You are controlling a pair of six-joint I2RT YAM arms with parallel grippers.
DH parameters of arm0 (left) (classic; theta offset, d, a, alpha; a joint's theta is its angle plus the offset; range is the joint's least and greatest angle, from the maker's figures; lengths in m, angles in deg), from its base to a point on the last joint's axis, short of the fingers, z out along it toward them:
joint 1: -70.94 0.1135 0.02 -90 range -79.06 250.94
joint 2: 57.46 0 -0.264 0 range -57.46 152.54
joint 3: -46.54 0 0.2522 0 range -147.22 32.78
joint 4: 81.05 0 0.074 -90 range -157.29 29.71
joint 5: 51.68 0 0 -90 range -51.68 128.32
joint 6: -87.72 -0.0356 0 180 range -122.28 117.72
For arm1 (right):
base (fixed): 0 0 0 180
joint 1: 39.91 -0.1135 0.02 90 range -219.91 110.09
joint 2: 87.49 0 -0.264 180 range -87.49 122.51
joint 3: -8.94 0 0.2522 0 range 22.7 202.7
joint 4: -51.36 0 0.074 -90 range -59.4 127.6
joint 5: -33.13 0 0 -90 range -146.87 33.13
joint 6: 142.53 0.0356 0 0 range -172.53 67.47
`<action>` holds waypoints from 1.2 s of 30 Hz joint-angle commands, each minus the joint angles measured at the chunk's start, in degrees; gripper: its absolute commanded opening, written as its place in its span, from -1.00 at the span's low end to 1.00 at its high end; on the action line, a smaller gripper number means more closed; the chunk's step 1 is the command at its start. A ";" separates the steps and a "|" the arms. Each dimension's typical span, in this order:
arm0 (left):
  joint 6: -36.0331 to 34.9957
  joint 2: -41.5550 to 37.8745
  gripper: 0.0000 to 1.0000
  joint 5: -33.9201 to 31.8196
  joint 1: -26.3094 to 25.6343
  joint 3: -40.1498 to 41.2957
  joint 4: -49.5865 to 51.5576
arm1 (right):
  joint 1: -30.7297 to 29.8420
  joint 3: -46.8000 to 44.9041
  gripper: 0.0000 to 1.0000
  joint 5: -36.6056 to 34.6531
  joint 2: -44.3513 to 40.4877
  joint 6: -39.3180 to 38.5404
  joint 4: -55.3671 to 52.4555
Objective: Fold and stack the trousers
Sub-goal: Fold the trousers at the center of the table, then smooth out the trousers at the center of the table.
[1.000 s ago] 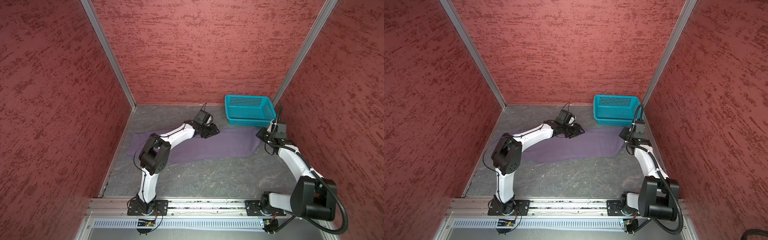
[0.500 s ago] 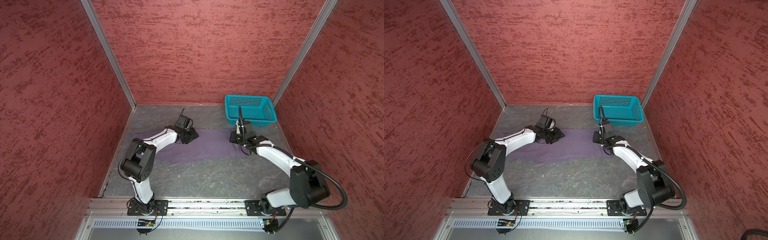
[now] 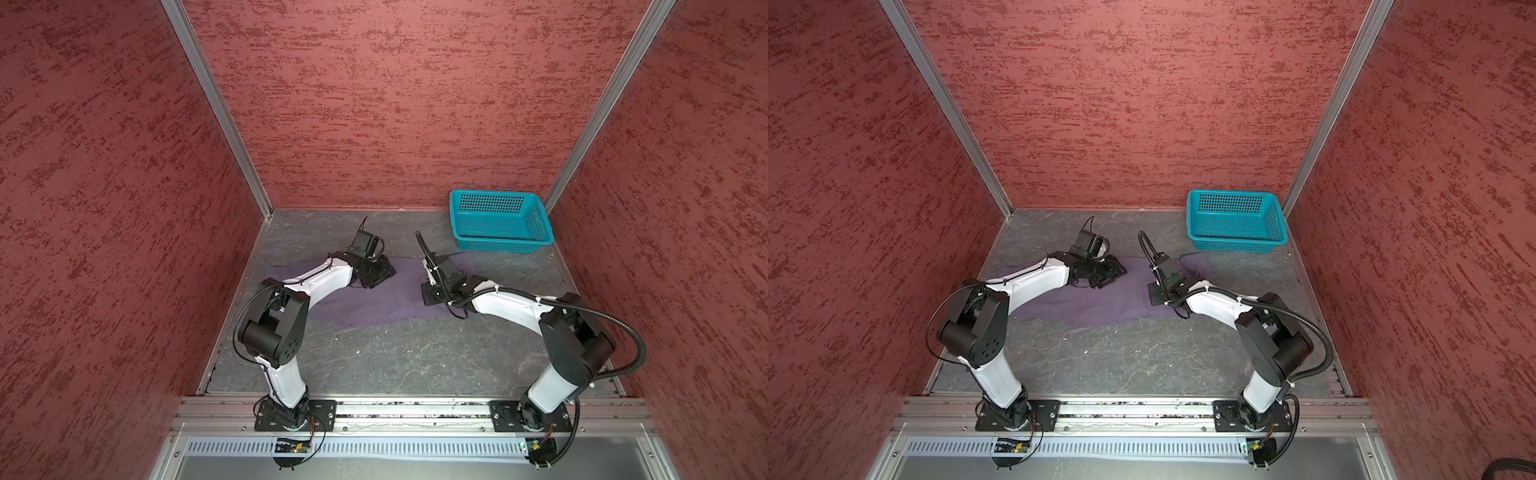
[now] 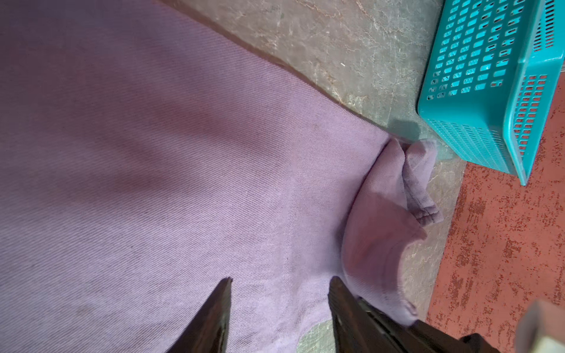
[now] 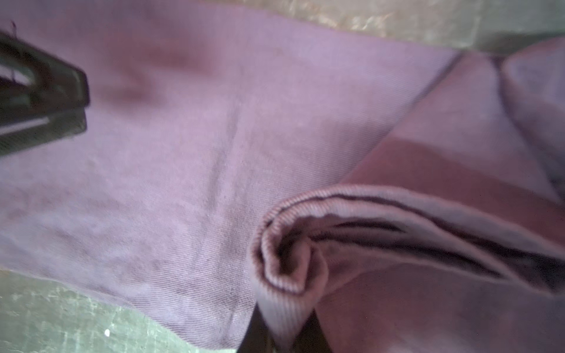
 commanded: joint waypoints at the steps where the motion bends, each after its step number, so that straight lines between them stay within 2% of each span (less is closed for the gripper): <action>1: 0.10 -1.13 0.15 -1.23 -0.09 0.75 0.42 | -0.95 2.03 -0.77 -0.49 1.95 -1.56 -0.47; 2: 0.09 -1.20 0.21 -1.34 -0.20 0.75 0.43 | -1.12 1.95 -0.46 -0.53 2.38 -1.40 -0.35; 4: -0.11 -1.22 0.30 -1.45 -0.46 0.51 0.69 | -1.15 1.66 -0.13 -0.36 2.31 -0.87 -0.12; 8: -1.29 -0.96 0.36 -2.91 -1.44 -1.55 2.80 | -1.13 1.88 0.01 -0.49 -1.72 -1.25 -0.70; 11: -2.94 -0.10 0.38 -3.03 -2.89 -4.40 3.35 | -1.02 1.92 0.06 -2.91 -6.69 -2.92 -2.58; 15: -7.37 3.76 0.43 -4.37 -7.41 -12.80 6.34 | 1.38 -1.55 0.15 -3.63 -17.34 -3.07 -2.71; 18: -10.94 7.87 0.50 -5.05 -11.52 -19.64 8.30 | 7.18 -6.69 0.15 -0.80 -25.57 0.49 -1.12; 22: -16.83 13.60 0.58 -7.61 -16.93 -27.56 11.15 | 19.84 -13.58 0.07 7.11 -33.54 7.17 -0.59; 26: -25.13 19.39 0.70 -11.38 -21.85 -35.45 16.24 | 29.67 -16.99 0.08 13.91 -34.38 9.99 -3.13; 31: -34.35 25.32 0.71 -19.72 -27.13 -41.77 19.58 | 39.30 -20.73 0.06 25.47 -32.27 13.06 0.02; 36: -38.55 30.70 0.72 -25.73 -28.83 -47.66 24.64 | 44.63 -21.69 0.07 31.19 -30.59 13.31 1.92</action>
